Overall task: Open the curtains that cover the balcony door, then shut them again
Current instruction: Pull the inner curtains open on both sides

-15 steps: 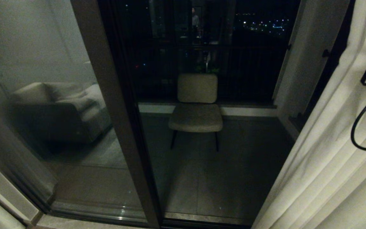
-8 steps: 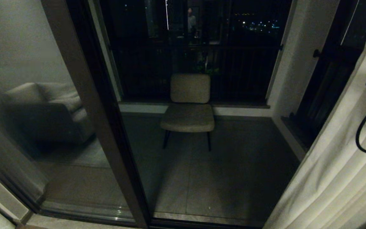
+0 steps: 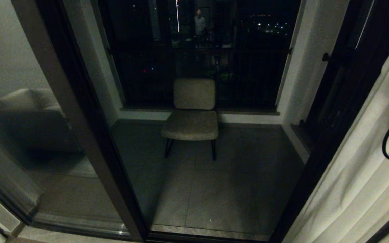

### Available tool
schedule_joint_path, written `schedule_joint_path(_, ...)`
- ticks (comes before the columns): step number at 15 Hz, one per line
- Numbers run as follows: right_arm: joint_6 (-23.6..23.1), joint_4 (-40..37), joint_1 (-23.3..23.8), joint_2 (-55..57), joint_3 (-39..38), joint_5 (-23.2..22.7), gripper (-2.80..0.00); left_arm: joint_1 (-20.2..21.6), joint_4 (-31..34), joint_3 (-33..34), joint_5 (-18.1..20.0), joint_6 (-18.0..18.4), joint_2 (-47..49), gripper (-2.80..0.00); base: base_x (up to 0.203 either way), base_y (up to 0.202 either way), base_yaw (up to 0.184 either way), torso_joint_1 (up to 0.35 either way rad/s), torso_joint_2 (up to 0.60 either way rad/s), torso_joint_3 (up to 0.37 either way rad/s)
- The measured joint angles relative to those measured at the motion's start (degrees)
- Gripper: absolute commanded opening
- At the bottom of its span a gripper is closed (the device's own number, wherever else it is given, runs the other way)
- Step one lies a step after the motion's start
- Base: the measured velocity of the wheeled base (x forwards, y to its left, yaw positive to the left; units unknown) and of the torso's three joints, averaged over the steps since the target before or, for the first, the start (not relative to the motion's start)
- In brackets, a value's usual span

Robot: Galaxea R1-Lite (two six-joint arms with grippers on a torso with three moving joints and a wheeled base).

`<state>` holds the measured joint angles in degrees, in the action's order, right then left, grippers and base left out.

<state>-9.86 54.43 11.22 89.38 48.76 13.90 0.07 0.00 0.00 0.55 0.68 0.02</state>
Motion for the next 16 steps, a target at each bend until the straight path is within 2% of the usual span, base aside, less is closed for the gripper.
schedule_joint_path(9, 0.0, -0.3, -0.1, -0.3, 0.0, -1.2, -2.80, 0.0, 0.1, 0.0, 0.1, 0.1, 0.0, -2.80, 0.000, -0.177, 0.009, 0.003, 0.00, 0.002)
schedule_joint_path(16, 0.0, -0.3, -0.1, -1.2, -0.6, 0.4, -2.80, 0.0, 0.1, 0.0, 0.1, 0.1, 0.0, -2.80, 0.000, -0.022, 0.003, 0.001, 0.00, 0.001)
